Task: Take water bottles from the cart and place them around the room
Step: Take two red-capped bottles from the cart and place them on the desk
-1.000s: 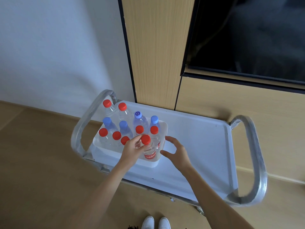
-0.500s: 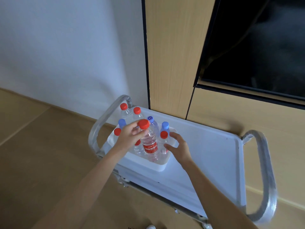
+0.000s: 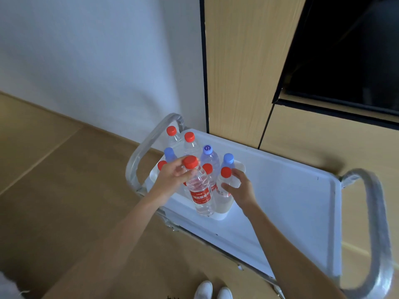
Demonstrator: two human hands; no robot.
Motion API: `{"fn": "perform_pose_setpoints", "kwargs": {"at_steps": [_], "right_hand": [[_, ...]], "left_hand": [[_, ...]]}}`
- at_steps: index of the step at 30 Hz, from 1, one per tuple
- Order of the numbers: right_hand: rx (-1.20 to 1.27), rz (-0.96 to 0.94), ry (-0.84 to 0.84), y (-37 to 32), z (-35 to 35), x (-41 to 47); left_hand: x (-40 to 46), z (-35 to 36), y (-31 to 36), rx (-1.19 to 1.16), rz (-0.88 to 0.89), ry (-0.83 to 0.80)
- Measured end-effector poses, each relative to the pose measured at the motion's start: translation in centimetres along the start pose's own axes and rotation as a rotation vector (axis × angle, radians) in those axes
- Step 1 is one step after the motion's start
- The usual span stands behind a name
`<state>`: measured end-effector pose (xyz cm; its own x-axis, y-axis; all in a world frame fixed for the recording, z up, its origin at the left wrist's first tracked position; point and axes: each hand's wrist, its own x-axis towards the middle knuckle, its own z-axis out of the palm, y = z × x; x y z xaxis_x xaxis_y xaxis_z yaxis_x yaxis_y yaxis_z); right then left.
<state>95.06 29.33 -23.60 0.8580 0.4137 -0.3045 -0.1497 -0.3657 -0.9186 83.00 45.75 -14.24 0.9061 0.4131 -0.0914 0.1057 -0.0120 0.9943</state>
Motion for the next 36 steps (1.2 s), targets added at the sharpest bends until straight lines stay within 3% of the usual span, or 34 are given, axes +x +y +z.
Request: {"fn": "perform_pose_setpoints", "kwargs": {"at_steps": [18,29,36], "right_hand": [[-0.324,0.019,0.04,-0.7,0.6,0.6],[-0.203,-0.037,0.11,-2.1,0.0,-2.0],[-0.092,-0.185,0.172,-5.6,-1.6,-3.3]], "left_hand": [[0.3,-1.1,-0.2,0.075,-0.032,0.026],[0.0,-2.1,0.3,0.033,-0.023,0.09],[-0.2,-1.9,0.9,0.028,0.041,0.068]]}}
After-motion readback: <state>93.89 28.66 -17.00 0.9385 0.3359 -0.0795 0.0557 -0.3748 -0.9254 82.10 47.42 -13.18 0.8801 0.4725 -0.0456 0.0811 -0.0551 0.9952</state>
